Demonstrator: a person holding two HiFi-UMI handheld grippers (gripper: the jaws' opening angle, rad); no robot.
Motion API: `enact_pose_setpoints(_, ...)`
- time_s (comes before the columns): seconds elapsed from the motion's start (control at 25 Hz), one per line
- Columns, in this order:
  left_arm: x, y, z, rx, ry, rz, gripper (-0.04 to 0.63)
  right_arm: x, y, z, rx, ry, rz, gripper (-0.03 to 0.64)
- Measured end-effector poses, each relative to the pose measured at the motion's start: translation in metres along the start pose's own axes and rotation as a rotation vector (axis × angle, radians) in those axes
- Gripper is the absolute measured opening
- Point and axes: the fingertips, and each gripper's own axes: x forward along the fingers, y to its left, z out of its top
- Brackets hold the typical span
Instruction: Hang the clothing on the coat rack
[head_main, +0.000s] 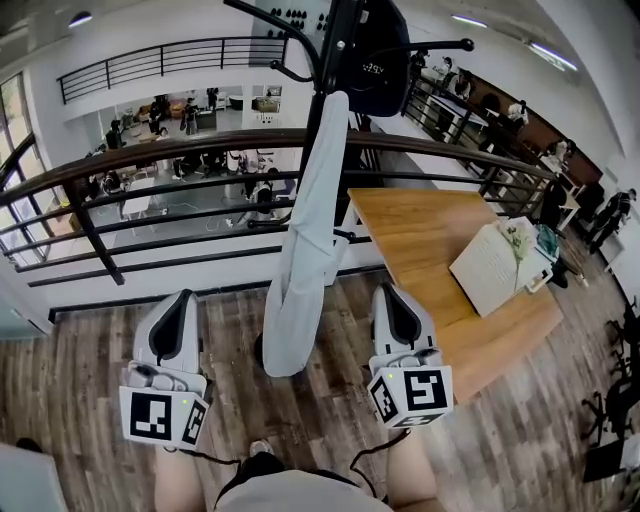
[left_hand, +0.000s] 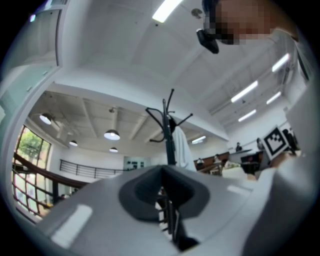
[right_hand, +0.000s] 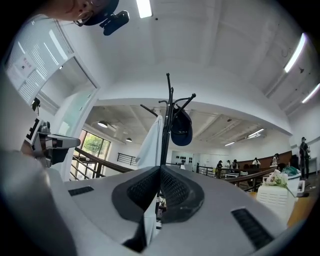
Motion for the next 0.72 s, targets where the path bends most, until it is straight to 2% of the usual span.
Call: enact_pose_setpoints(0.72, -0.062, -0.071, 0.013, 0.012, 0.034, 0.035, 0.009, -0.084, -0.017, -0.009, 0.050, 0.025, 0.049, 0.000)
